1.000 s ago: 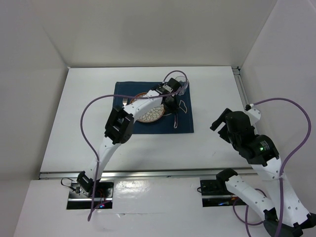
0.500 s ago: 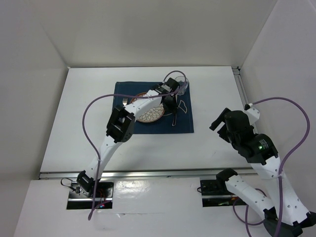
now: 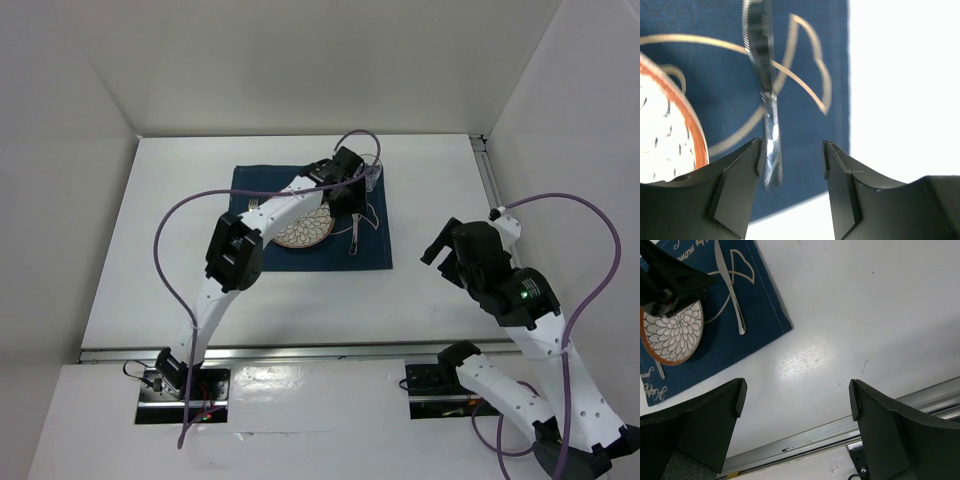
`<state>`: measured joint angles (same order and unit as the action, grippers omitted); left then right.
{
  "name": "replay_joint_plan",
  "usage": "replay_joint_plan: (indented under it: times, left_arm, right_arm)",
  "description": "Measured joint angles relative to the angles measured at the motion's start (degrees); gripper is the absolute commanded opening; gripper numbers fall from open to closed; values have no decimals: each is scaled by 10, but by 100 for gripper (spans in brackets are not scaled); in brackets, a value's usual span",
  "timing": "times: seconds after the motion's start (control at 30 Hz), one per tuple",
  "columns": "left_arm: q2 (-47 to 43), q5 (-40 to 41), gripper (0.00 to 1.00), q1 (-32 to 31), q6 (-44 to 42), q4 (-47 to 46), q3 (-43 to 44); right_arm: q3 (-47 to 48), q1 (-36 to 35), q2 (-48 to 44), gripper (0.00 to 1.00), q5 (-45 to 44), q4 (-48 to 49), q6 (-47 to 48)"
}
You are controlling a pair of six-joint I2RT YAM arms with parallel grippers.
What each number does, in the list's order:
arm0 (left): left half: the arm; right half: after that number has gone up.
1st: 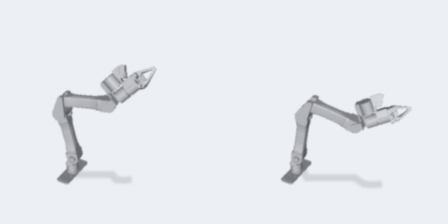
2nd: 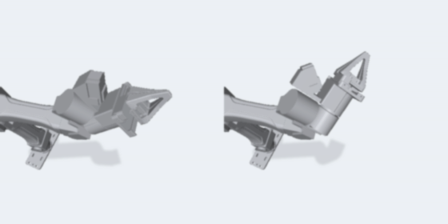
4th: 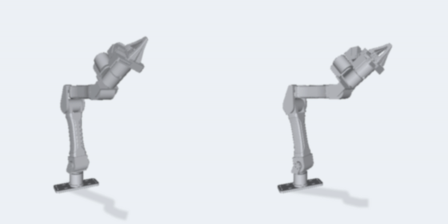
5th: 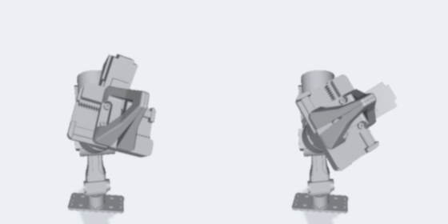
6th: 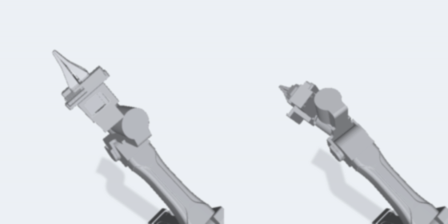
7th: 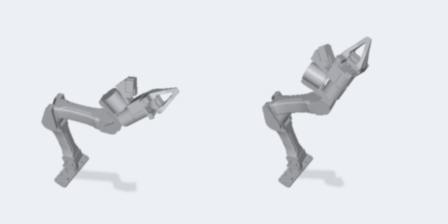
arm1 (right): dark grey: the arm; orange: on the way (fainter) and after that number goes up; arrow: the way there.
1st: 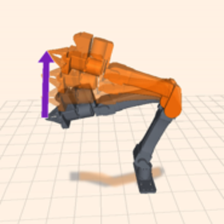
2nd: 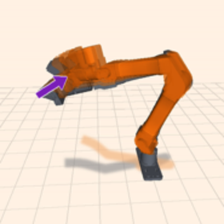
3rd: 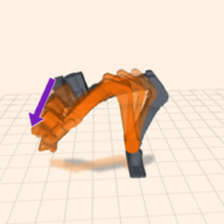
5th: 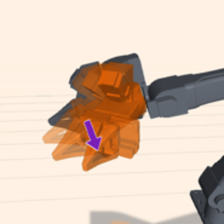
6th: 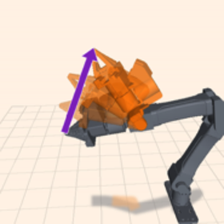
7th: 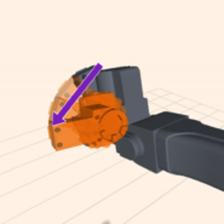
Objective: Set the dinner table for one person
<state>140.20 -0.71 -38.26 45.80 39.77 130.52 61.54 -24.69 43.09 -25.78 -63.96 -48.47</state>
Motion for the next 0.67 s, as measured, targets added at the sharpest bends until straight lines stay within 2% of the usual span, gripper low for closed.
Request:
replay_joint_plan:
  times: [0.03,0.17,0.37,0.47,0.53,0.67]
  left_arm:
    - [-21,1,65,-3,-5,-1,-11]
    - [-129,4,64,-33,-33,-5,-71]
    - [-389,-18,64,-81,-90,-24,-278]
    - [-524,-3,65,-71,-142,-11,-375]
    - [-603,26,70,-56,-166,14,-408]
    - [-731,107,71,-19,-190,59,-458]
  right_arm:
    - [2,0,3,100,2,0,9]
    - [38,1,44,100,16,1,49]
    - [83,1,152,100,32,11,75]
    - [73,1,180,100,51,33,89]
    - [66,1,182,100,60,45,96]
    - [54,1,184,100,71,70,110]
